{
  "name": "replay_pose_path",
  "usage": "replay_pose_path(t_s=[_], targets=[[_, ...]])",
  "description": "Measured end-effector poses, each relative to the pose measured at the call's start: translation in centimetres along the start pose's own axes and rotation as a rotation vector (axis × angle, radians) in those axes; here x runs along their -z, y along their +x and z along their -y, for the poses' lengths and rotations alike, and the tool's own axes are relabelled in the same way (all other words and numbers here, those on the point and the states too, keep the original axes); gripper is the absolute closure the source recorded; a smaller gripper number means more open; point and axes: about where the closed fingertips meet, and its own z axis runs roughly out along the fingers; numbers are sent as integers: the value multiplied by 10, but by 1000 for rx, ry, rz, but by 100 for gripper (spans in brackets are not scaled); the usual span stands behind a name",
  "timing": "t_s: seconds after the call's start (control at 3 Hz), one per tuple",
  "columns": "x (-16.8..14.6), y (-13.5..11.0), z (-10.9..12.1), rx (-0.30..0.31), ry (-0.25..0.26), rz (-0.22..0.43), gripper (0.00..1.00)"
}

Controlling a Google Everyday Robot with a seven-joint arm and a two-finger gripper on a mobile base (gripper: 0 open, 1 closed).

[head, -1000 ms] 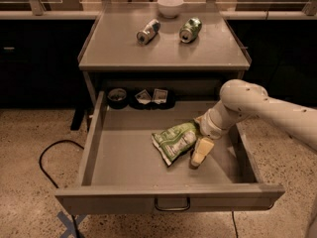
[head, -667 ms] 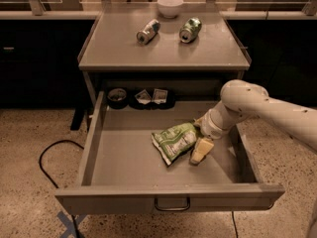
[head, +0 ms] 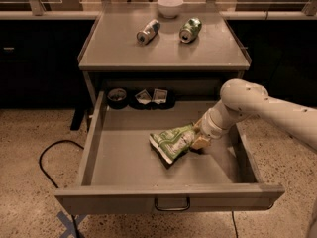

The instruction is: Pick green jalapeno chip bag from top drawer and place on counter

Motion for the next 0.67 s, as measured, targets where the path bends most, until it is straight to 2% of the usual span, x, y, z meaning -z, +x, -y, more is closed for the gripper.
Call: replay_pose_path(t_s=[0.33,0.67], targets=[[31,-27,16,7,16,-23,87],[81,-73,34,30,-4,4,100]])
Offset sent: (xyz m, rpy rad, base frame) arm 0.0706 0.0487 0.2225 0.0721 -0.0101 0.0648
